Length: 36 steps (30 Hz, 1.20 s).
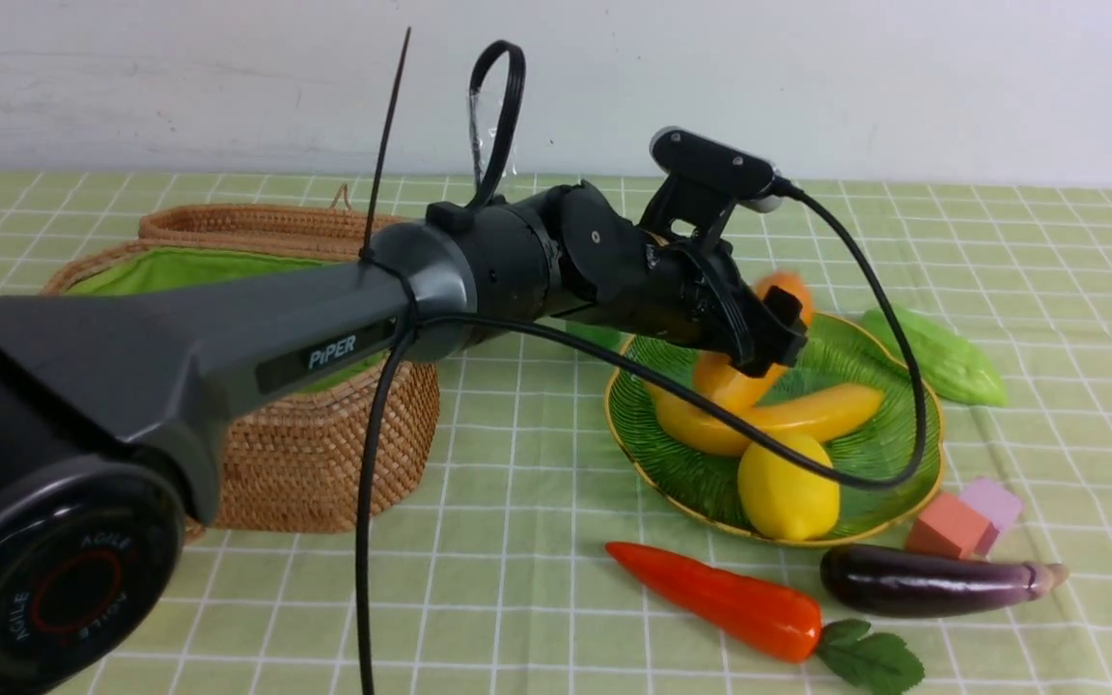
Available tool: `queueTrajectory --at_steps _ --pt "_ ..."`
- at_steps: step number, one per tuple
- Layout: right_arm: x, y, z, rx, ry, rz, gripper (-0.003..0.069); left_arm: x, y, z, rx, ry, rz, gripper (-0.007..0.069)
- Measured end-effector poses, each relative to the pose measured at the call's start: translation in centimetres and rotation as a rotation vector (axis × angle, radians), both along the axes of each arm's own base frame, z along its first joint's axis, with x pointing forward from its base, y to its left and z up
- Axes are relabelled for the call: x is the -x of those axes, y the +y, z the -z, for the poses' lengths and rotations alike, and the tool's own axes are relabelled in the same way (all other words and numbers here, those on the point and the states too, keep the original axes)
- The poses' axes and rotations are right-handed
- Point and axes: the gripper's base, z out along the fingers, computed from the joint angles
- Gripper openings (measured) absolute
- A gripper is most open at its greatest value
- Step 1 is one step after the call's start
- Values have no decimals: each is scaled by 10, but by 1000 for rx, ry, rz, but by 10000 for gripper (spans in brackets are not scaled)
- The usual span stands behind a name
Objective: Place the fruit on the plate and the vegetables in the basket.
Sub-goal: Grab the mango with your left arm and place it on the right plate, then use the right arm to grab a carrot and put it into the left basket
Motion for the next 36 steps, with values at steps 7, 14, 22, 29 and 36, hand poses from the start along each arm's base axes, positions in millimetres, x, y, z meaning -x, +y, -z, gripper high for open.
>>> queueTrajectory --at_steps 7,14,22,29,36 --pt "1 0 1 5 15 -6 237 4 0 -2 -11 26 28 608" --pt "1 1 3 10 36 -15 235 27 9 -51 2 50 96 351" --pt "-15 5 9 37 225 -52 235 76 52 -122 -124 178 32 -13" --pt "-43 9 15 58 397 -75 235 125 107 -168 -208 181 -140 -13" --pt "-69 14 25 43 526 -83 232 211 170 -173 -104 141 -196 -13"
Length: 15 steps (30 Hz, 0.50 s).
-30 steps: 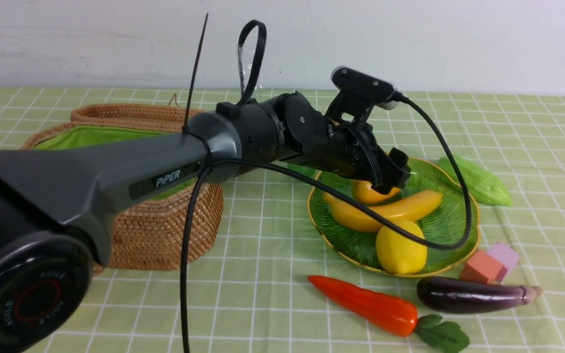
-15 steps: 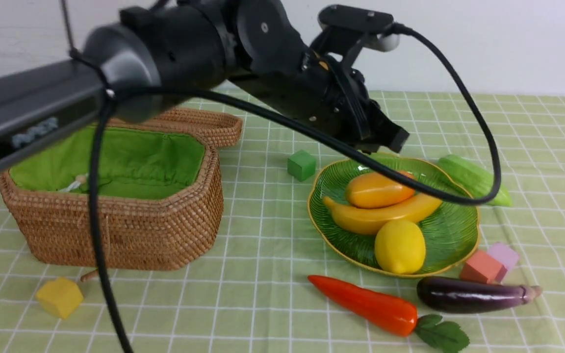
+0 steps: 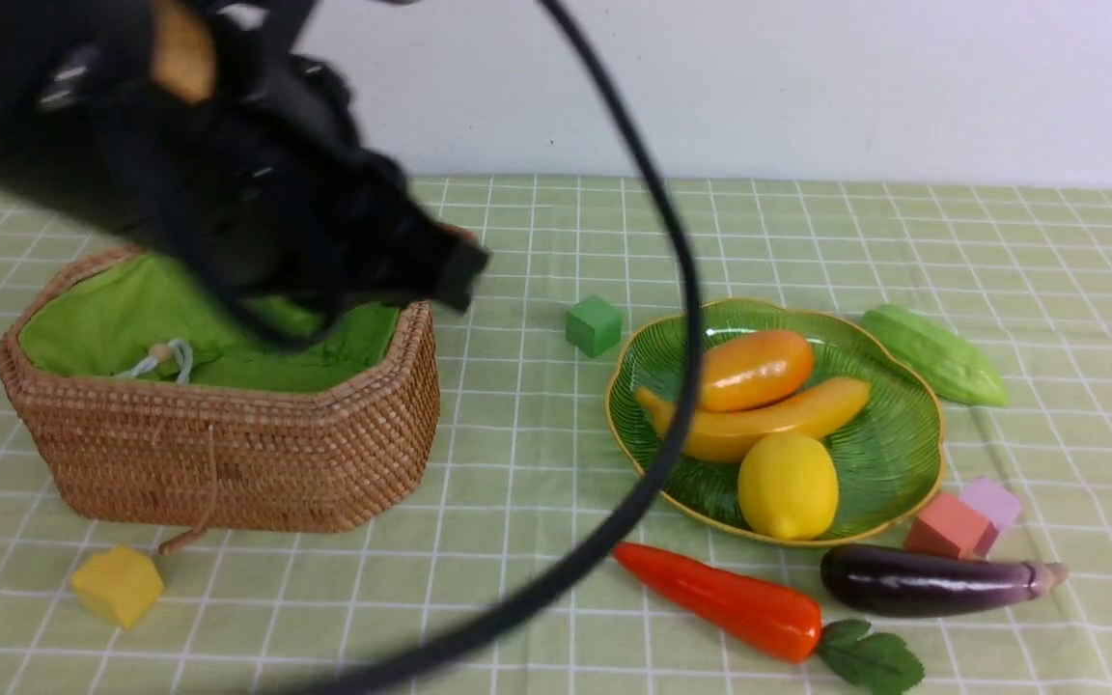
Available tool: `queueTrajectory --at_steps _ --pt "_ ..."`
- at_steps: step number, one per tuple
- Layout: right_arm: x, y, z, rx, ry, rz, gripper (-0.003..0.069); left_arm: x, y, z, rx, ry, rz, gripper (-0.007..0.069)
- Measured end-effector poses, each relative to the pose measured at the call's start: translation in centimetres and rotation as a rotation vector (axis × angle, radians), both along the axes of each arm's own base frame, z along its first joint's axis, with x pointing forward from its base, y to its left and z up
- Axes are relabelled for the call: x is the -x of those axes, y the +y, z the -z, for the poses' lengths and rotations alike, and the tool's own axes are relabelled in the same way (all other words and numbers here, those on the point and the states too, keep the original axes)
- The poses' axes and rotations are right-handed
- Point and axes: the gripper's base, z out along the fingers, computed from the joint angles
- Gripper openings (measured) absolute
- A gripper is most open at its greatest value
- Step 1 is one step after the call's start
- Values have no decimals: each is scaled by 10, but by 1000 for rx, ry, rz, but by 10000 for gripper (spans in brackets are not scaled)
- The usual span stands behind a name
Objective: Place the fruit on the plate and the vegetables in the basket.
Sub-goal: Use the right arm to grab a carrot and put it into the left basket
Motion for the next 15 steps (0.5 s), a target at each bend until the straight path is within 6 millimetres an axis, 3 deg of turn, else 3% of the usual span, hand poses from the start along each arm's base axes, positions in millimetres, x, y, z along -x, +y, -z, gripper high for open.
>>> queueTrajectory --at_steps 4,7,11,15 --pt "-30 12 12 -87 142 -42 168 63 43 5 108 -97 6 -13" --pt "-55 20 26 -125 233 -102 94 96 67 14 159 -158 7 -13" --pt "-77 28 37 -130 290 -152 41 118 80 22 207 -176 13 -13" --pt "-96 53 43 -73 318 -246 28 136 89 27 271 -180 28 -13"
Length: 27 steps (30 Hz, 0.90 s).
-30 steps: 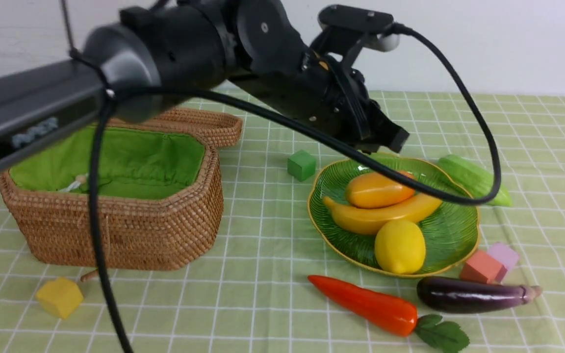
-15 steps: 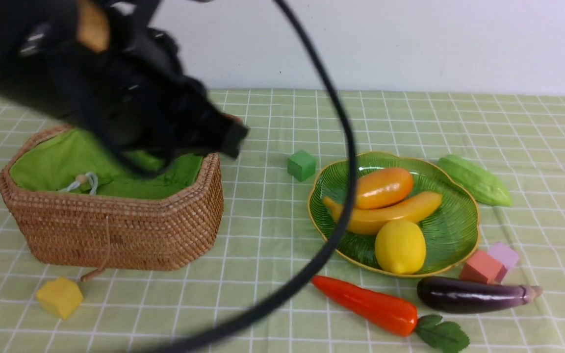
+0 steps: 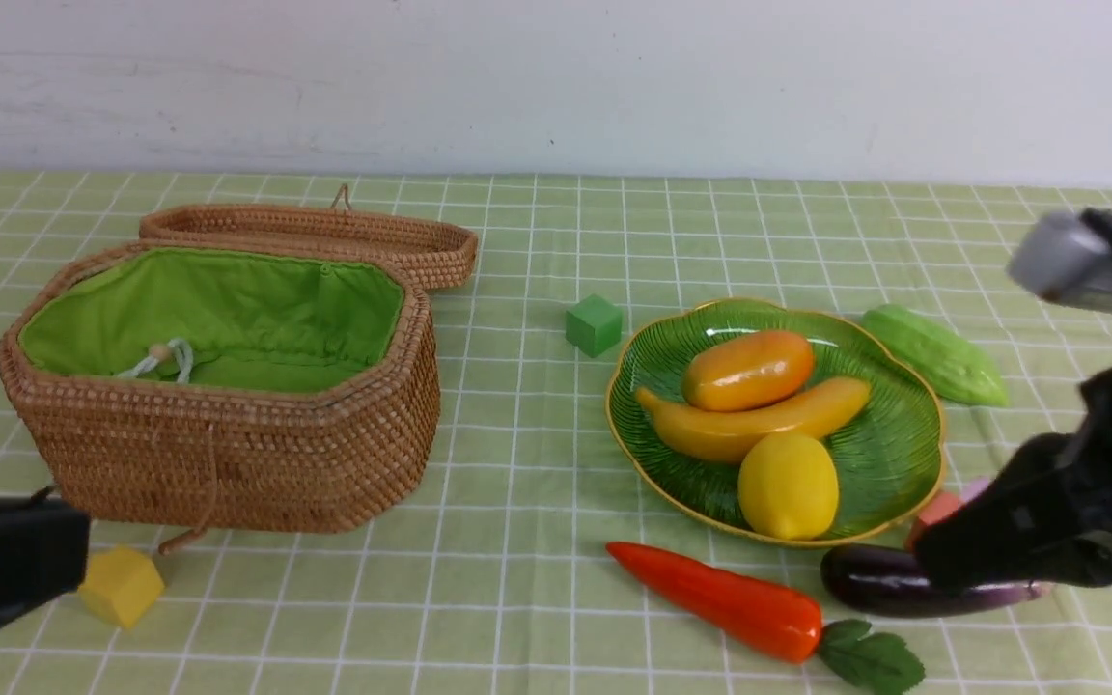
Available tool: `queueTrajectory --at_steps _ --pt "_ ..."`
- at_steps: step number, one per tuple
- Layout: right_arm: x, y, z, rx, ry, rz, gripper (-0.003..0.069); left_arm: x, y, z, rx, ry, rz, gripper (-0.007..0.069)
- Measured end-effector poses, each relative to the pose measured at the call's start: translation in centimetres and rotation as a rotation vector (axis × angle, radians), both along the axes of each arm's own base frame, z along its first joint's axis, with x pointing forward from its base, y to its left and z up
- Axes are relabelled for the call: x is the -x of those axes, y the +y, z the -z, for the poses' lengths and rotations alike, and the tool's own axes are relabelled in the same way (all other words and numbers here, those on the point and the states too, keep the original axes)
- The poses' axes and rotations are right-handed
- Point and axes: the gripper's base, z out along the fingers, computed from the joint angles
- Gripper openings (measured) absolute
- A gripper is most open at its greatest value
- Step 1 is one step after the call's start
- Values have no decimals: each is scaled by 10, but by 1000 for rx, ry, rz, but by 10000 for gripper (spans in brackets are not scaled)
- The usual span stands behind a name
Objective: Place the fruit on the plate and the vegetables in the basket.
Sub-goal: Use the right arm to grab a carrot and put it into the left basket
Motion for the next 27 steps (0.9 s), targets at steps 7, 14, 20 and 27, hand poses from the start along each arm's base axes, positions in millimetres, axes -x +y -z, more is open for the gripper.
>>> queueTrajectory --at_steps 7,14,20,27 --pt "-22 64 23 259 -76 -267 54 9 5 2 13 5 10 -13" --pt "-53 86 73 441 -19 -355 242 9 5 3 11 9 11 -13" --pt "-72 93 104 518 -5 -380 412 9 5 3 8 12 11 -13" --pt "-85 95 122 570 -39 -392 469 9 5 3 -5 2 18 -13"
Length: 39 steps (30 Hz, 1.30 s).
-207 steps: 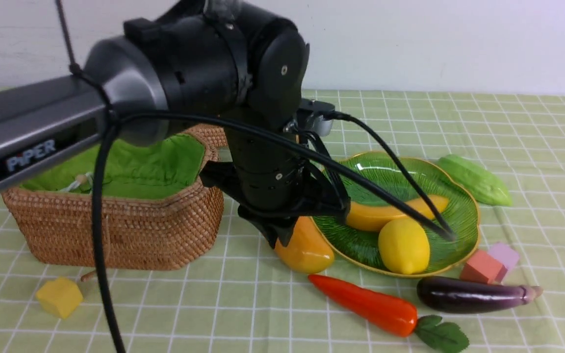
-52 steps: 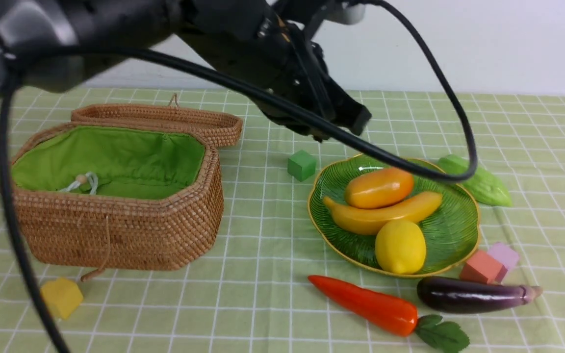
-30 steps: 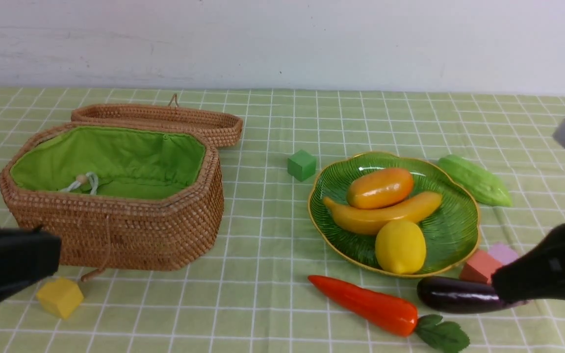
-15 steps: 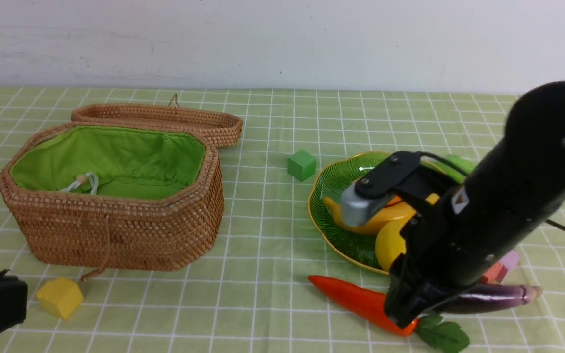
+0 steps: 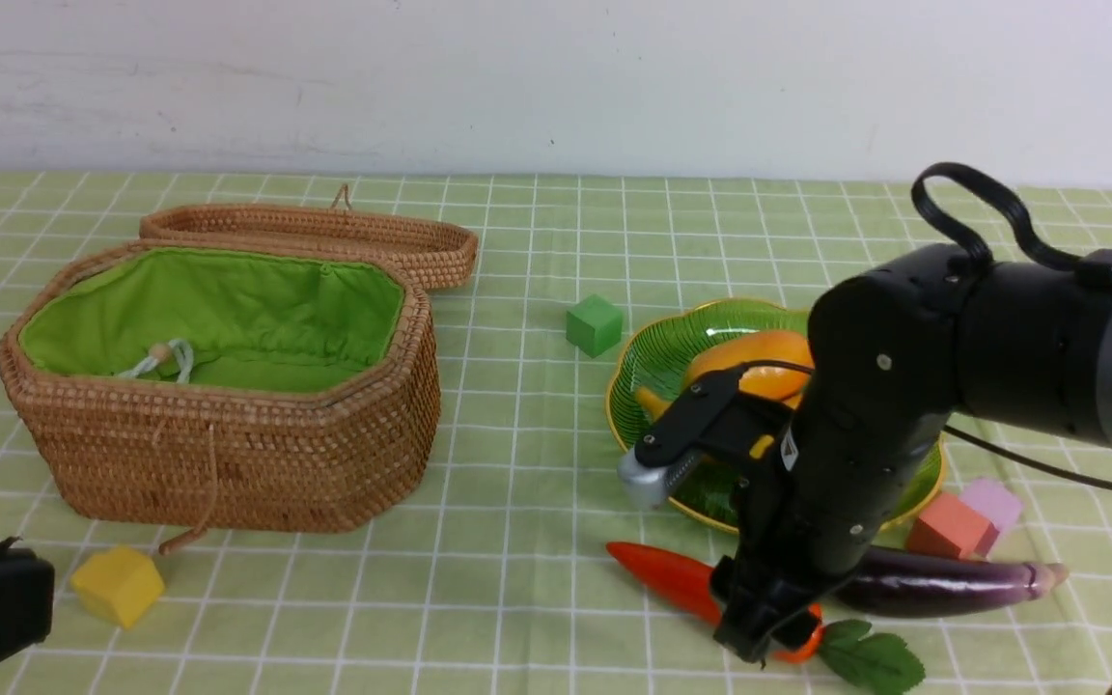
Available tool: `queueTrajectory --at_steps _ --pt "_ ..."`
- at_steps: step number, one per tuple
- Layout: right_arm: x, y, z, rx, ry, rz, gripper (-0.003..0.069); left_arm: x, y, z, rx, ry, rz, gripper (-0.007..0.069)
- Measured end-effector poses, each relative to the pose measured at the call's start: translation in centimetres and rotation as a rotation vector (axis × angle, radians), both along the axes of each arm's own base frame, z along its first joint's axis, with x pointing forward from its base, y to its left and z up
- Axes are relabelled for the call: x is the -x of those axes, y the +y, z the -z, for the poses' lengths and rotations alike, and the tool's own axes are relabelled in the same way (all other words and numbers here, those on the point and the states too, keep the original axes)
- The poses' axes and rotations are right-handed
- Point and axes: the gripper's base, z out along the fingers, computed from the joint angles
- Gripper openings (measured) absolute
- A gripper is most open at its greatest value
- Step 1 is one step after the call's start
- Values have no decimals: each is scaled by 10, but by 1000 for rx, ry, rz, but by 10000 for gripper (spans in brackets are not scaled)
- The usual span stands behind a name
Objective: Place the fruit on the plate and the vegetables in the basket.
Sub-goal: Use the right arm to grab a carrot and put it into the left basket
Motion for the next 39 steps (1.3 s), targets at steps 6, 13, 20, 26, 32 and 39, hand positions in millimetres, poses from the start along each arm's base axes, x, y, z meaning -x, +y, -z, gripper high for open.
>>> queueTrajectory --at_steps 6,13,20,26,32,39 --pt "-6 2 8 10 -26 -9 469 1 -1 0 -30 -31 28 -13" --pt "-11 2 20 44 -28 -27 469 2 -3 -2 -21 -48 64 -13" --pt "-13 3 30 65 -15 -33 469 3 -4 -2 -8 -43 69 -13" --pt "-14 5 41 69 17 -26 465 3 -4 -2 -6 -42 70 -13" --pt "-15 5 48 76 34 -24 405 3 -4 -2 -6 -42 70 -13" --pt "-15 5 47 76 33 -24 390 3 -4 -2 -6 -42 70 -13"
